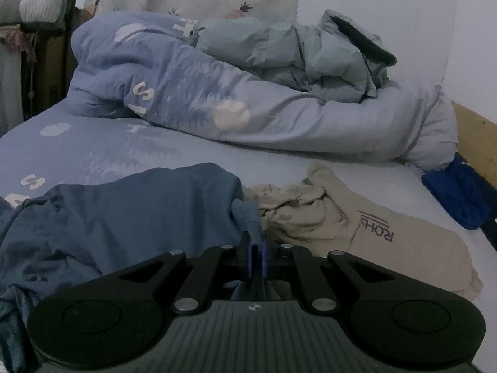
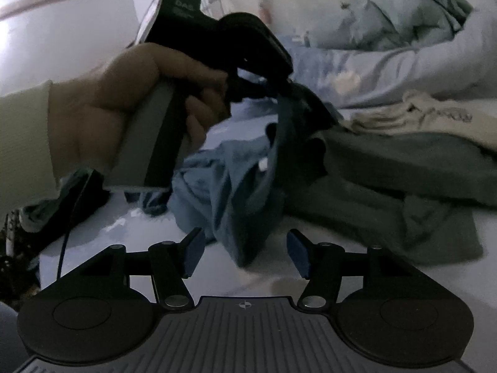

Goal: Fold clothes
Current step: 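Close the left gripper on the dark blue shirt while the right gripper grasps it beside, then lift the dark blue shirt high with both grippers to shake it out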

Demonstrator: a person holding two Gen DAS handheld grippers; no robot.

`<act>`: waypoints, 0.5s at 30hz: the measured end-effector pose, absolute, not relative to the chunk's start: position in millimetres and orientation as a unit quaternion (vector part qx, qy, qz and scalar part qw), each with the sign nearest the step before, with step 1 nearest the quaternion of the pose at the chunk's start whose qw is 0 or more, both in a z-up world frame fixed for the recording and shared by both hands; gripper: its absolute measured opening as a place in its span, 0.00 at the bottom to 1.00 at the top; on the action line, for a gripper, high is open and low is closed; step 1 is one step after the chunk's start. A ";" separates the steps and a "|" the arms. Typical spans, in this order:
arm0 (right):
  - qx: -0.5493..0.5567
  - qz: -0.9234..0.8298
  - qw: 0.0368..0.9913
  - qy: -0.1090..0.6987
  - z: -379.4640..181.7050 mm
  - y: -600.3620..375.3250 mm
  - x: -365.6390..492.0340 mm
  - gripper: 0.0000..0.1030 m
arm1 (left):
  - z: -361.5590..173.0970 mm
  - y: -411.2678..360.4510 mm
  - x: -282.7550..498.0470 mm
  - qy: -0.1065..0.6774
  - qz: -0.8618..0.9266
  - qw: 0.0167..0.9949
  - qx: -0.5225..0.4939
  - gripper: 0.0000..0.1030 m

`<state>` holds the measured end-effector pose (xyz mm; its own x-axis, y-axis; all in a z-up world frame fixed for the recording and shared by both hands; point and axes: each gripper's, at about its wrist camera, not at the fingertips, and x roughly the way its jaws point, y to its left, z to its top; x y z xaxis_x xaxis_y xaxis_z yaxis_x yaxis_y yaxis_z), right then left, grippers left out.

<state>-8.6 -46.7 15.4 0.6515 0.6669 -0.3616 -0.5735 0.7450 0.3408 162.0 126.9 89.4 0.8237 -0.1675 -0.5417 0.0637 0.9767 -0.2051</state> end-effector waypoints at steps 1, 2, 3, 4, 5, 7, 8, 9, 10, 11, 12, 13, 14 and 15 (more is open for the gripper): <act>0.101 0.342 0.904 0.238 15.3 -44.2 -5.2 0.61 | 89.7 127.9 162.2 0.290 -0.062 0.951 -0.091 0.08; 0.104 0.340 0.903 0.241 14.7 -41.2 -1.1 0.61 | 90.0 128.9 162.6 0.290 -0.062 0.950 -0.092 0.08; 0.108 0.339 0.902 0.246 13.4 -37.8 3.1 0.61 | 90.3 129.9 162.3 0.290 -0.063 0.950 -0.095 0.08; 0.111 0.338 0.900 0.252 12.0 -34.6 6.7 0.60 | 90.6 131.1 161.7 0.290 -0.064 0.950 -0.098 0.08; 0.114 0.339 0.897 0.258 10.8 -31.3 10.2 0.56 | 91.1 132.1 161.7 0.291 -0.064 0.949 -0.100 0.08; 0.116 0.341 0.895 0.262 10.7 -26.1 13.3 0.40 | 92.1 134.4 160.7 0.291 -0.065 0.949 -0.105 0.08; 0.112 0.338 0.897 0.262 11.6 -24.1 14.1 0.30 | 92.6 135.6 160.3 0.290 -0.066 0.949 -0.107 0.08; 0.109 0.336 0.898 0.262 12.5 -22.0 14.9 0.24 | 93.6 137.5 159.8 0.288 -0.066 0.949 -0.112 0.08; 0.103 0.335 0.900 0.259 13.9 -20.4 15.3 0.16 | 94.8 139.9 159.1 0.286 -0.065 0.949 -0.119 0.08; 0.095 0.333 0.903 0.255 16.0 -19.5 14.9 0.14 | 96.0 142.4 158.5 0.284 -0.063 0.948 -0.126 0.08; 0.085 0.330 0.906 0.250 18.7 -19.7 13.6 0.13 | 97.6 145.2 157.2 0.280 -0.061 0.949 -0.134 0.08; 0.076 0.326 0.910 0.245 21.4 -20.7 12.0 0.13 | 100.4 148.8 155.4 0.275 -0.059 0.949 -0.142 0.08; 0.068 0.322 0.913 0.241 24.5 -22.6 10.8 0.12 | 103.7 152.7 153.5 0.270 -0.055 0.949 -0.151 0.08; 0.063 0.319 0.916 0.237 27.7 -25.3 9.9 0.12 | 106.7 156.1 151.9 0.265 -0.054 0.949 -0.160 0.08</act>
